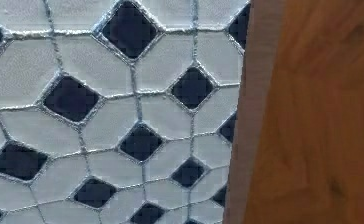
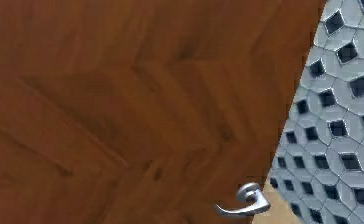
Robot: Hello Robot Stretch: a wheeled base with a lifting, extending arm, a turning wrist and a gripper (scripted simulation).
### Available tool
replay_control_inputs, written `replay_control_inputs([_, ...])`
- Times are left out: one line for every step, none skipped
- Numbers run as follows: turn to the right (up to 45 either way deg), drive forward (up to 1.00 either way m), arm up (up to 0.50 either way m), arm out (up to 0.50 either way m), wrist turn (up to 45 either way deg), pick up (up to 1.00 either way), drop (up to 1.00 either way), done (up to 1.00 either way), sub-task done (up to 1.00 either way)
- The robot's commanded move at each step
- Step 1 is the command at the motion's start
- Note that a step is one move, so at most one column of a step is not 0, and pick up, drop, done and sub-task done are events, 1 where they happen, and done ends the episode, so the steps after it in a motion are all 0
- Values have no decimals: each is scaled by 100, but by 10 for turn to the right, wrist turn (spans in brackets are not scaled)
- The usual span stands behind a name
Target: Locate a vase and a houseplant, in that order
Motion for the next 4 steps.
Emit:
replay_control_inputs([-450, 0, 0, 0, 0, 0, 0, 0, 0])
replay_control_inputs([-450, 0, 0, 0, 0, 0, 0, 0, 0])
replay_control_inputs([-450, 0, 0, 0, 0, 0, 0, 0, 0])
replay_control_inputs([-390, 0, 0, 0, 0, 0, 0, 0, 0])
